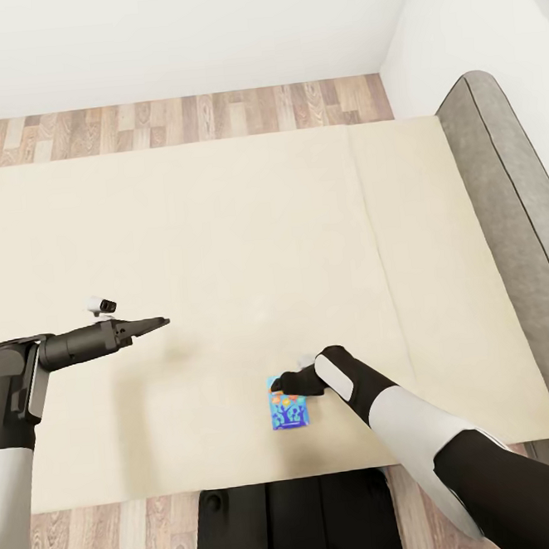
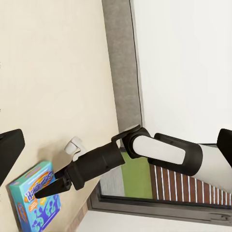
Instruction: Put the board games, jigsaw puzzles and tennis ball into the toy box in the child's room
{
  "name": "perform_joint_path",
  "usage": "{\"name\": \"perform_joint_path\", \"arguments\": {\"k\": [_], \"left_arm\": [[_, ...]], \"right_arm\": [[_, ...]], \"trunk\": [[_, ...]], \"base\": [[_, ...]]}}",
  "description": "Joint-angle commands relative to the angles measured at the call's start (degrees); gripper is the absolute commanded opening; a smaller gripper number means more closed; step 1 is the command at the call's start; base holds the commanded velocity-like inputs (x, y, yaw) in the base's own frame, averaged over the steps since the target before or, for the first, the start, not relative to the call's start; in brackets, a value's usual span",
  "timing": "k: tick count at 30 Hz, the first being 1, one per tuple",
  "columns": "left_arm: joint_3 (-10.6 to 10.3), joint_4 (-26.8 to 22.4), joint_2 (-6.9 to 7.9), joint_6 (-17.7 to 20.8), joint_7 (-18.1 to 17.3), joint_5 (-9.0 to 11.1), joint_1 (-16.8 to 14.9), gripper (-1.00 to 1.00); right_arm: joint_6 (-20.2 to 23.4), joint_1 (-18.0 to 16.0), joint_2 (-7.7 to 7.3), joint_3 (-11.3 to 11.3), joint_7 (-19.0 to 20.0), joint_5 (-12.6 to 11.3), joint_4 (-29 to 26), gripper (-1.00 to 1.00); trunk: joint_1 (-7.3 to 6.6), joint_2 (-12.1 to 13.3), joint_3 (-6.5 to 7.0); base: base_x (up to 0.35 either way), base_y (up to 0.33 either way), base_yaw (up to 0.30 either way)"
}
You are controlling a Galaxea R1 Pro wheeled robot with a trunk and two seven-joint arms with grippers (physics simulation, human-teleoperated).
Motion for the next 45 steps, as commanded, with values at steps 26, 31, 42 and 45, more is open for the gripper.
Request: {"name": "perform_joint_path", "arguments": {"k": [26,31,42,45], "left_arm": [[-0.01,-0.02,0.03,0.63,-0.23,-0.04,-0.01,1.00],[0.00,-0.02,0.03,0.61,-0.23,-0.04,-0.01,1.00],[0.00,-0.02,0.03,0.62,-0.23,-0.04,-0.01,1.00],[0.00,-0.02,0.03,0.60,-0.23,-0.04,-0.01,1.00]], "right_arm": [[-2.87,-0.04,0.00,0.25,-0.28,-0.54,0.23,1.00],[-3.07,-0.04,0.00,0.24,-0.28,-0.55,0.30,1.00],[-3.14,-0.04,0.00,0.24,-0.22,-0.55,0.33,1.00],[-3.14,-0.04,0.00,0.25,-0.21,-0.55,0.33,1.00]], "trunk": [[0.03,-0.09,-0.06],[0.03,-0.09,-0.06],[0.03,-0.09,-0.06],[0.03,-0.09,-0.06]], "base": [[0.000,0.032,0.000],[0.000,0.000,0.000],[0.000,0.000,0.000],[0.000,0.000,0.000]]}}
